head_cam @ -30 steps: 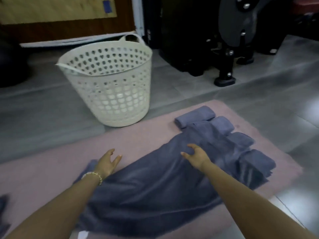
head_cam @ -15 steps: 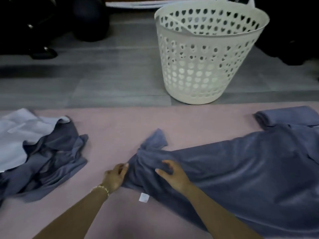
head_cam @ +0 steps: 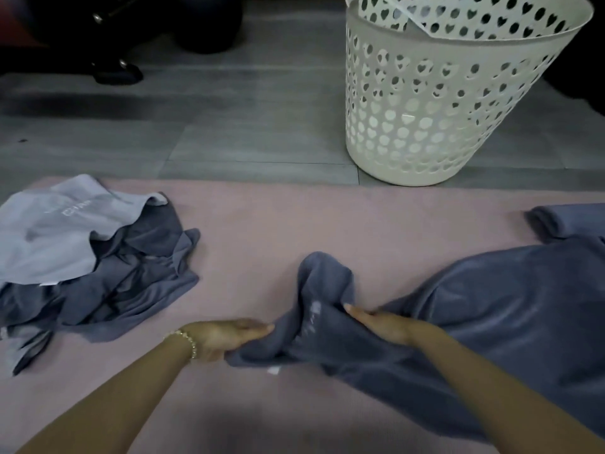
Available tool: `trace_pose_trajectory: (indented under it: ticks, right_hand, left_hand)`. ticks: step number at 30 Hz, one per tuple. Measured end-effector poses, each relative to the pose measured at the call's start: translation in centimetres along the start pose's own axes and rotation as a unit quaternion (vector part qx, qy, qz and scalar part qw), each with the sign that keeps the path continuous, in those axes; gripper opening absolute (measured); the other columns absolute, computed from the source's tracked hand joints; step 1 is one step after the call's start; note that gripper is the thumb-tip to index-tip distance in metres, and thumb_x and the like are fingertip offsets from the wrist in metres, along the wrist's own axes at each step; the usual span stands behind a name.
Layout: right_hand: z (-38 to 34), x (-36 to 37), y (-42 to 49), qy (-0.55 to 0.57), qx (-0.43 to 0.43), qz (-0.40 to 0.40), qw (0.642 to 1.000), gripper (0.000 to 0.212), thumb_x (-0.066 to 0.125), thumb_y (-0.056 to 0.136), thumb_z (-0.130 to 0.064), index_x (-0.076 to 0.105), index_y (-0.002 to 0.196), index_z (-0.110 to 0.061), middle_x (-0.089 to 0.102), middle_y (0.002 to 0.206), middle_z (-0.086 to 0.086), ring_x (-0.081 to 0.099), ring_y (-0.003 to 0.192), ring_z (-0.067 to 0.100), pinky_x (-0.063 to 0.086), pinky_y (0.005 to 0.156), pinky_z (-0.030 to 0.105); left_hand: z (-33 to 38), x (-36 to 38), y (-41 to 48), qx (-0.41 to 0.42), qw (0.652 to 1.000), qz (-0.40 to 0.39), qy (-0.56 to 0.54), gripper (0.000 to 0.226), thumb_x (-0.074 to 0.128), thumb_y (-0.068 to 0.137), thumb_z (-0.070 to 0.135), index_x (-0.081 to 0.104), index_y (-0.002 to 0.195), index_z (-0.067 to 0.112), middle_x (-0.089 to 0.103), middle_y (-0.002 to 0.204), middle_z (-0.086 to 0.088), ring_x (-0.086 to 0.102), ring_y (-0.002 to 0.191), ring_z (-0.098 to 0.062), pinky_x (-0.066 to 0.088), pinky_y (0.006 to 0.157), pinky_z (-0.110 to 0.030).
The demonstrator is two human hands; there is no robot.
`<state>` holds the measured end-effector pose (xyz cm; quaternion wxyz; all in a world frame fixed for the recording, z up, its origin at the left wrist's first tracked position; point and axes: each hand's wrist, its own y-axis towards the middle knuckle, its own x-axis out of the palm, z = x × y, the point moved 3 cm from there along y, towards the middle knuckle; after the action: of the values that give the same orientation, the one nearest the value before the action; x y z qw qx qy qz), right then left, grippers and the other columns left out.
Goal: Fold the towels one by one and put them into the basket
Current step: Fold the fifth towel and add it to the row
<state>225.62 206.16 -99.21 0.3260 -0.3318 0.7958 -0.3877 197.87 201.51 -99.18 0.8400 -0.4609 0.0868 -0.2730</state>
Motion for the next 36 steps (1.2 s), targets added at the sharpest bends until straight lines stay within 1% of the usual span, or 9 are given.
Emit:
trace_pose_trajectory:
  ticks: [4,7,11,14,17,25,29,33,36]
  right_hand:
    - [4.0,0.2,-0.6,-0.001,0.058,0.048,0.997,0.077,0.026,0.077,-0.081,0.064,0.075,-0.014,0.066,0.072,0.005,0.06,0.062,0.018,0.051,0.058,0.025]
    - [3.7,-0.2,1.4,0.114,-0.018,0.179,0.977,0.056,0.044,0.089,-0.06,0.065,0.088,-0.008,0.067,0.084,0.004,0.06,0.072,0.015,0.05,0.076,0.031]
    - [2.0,0.5,4.0,0.055,-0.058,0.121,0.989,0.054,0.07,0.072,-0.059,0.064,0.101,-0.014,0.068,0.099,-0.003,0.062,0.093,0.011,0.05,0.08,0.024]
    - [-0.4,0.5,3.5,0.056,-0.123,0.111,0.985,0.023,0.071,0.084,-0.029,0.06,0.079,-0.01,0.055,0.074,-0.001,0.05,0.072,0.007,0.039,0.064,0.021]
    - [-3.6,-0.5,1.7,0.151,-0.211,0.144,0.955,0.025,0.063,0.09,-0.018,0.058,0.066,-0.014,0.053,0.053,-0.017,0.046,0.051,-0.005,0.038,0.051,0.012]
    - [-7.9,-3.8,0.8,0.189,-0.281,0.313,0.888,0.013,0.055,0.095,-0.022,0.06,0.104,-0.015,0.059,0.111,-0.002,0.051,0.103,0.009,0.037,0.08,0.007]
    - [-8.4,-1.9,2.0,0.173,-0.305,0.333,0.875,0.02,0.058,0.093,-0.021,0.058,0.112,-0.019,0.049,0.126,-0.007,0.043,0.115,0.0,0.026,0.085,-0.007]
    - [-7.8,1.3,3.8,0.089,-0.313,0.322,0.889,0.03,0.065,0.088,-0.021,0.058,0.116,-0.017,0.042,0.127,-0.012,0.04,0.12,-0.002,0.026,0.1,0.003]
    - [-6.1,3.2,4.4,0.063,-0.308,0.314,0.896,0.026,0.072,0.082,-0.022,0.06,0.106,-0.024,0.051,0.113,-0.01,0.051,0.094,-0.004,0.037,0.092,0.013]
  left_hand:
    - [-1.6,-0.5,0.6,-0.128,0.985,-0.03,0.116,0.072,0.041,0.082,0.071,0.06,0.12,0.013,0.064,0.098,0.0,0.063,0.093,-0.019,0.054,0.08,-0.028]
    - [1.6,-1.0,3.2,0.075,0.969,0.201,0.119,0.04,0.047,0.087,0.057,0.057,0.08,0.019,0.055,0.084,0.0,0.05,0.078,-0.018,0.042,0.07,-0.025]
    - [3.9,0.9,7.0,0.134,0.947,0.259,0.132,0.048,0.045,0.08,0.06,0.041,0.056,0.018,0.047,0.058,0.0,0.041,0.06,-0.017,0.034,0.061,-0.027]
    - [3.1,2.1,8.5,0.097,0.951,0.283,0.074,0.051,0.049,0.092,0.051,0.042,0.054,0.016,0.045,0.046,0.009,0.039,0.056,-0.013,0.033,0.051,-0.018]
    - [3.2,3.6,7.9,0.071,0.967,0.246,0.003,0.059,0.035,0.092,0.06,0.067,0.093,0.01,0.067,0.089,0.001,0.059,0.087,-0.017,0.045,0.078,-0.019]
    - [8.7,-3.1,-0.9,0.251,0.874,0.314,-0.274,0.041,0.039,0.099,0.038,0.058,0.121,0.008,0.056,0.125,-0.021,0.057,0.099,-0.016,0.044,0.098,-0.034]
    - [9.7,-12.3,-4.3,0.282,0.828,0.354,-0.331,0.036,0.035,0.101,0.039,0.056,0.122,0.018,0.068,0.106,0.007,0.055,0.112,-0.017,0.05,0.079,-0.022]
    - [5.2,-15.3,-3.1,0.178,0.88,0.378,-0.227,0.037,0.029,0.102,0.042,0.052,0.099,0.013,0.056,0.116,-0.01,0.058,0.094,-0.022,0.048,0.081,-0.028]
    - [-0.7,-11.4,0.2,0.096,0.918,0.344,-0.17,0.027,0.053,0.094,0.037,0.052,0.08,0.014,0.055,0.08,-0.012,0.05,0.069,-0.023,0.043,0.071,-0.037]
